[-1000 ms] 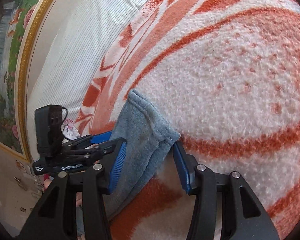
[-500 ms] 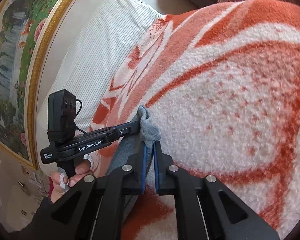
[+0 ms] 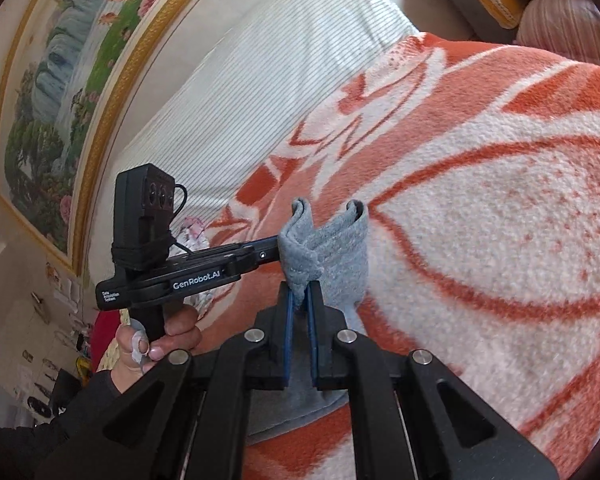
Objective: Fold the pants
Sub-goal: 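Fold the grasped corners over the pants and open both grippers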
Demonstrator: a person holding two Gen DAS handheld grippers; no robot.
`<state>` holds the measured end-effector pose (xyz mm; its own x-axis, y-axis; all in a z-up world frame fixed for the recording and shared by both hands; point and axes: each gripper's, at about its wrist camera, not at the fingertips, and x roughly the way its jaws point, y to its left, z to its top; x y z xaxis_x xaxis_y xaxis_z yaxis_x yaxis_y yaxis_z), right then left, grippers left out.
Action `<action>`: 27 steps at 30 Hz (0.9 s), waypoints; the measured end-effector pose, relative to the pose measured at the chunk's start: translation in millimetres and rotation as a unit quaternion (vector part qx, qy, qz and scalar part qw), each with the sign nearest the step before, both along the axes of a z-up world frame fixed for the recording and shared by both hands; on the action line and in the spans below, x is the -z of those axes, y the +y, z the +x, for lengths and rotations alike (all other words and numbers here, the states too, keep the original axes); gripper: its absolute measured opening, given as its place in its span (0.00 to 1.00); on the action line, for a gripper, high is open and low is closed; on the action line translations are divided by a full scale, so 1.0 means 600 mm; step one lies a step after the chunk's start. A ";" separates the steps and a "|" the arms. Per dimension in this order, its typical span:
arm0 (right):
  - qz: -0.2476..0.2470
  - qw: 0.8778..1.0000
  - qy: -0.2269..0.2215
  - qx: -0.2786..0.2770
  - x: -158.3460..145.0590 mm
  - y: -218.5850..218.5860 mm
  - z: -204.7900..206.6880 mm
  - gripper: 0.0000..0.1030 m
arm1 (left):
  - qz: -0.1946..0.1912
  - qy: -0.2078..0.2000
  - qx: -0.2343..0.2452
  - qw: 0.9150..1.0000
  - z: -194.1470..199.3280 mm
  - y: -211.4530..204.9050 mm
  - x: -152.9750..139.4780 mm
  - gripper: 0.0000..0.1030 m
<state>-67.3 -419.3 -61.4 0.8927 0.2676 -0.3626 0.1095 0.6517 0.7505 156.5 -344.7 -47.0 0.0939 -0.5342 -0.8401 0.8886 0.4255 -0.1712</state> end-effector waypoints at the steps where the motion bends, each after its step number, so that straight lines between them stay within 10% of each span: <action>1: -0.005 1.000 -0.008 -0.014 -0.012 0.018 0.003 0.07 | -0.009 0.002 -0.008 1.000 0.000 0.019 -0.009 0.05; 11: -0.007 0.988 -0.020 -0.154 -0.028 0.199 0.053 0.07 | -0.075 0.029 -0.097 0.992 -0.017 0.243 -0.029 0.05; 27: 0.002 0.955 0.070 -0.287 0.089 0.370 0.141 0.07 | -0.090 0.120 -0.237 0.960 -0.002 0.499 0.092 0.06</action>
<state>17.2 -197.0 -114.7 0.5404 0.7007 -0.4659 -0.1658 0.6315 0.7575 155.1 -45.2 -102.0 0.1778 -0.6179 -0.7658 0.5293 0.7161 -0.4549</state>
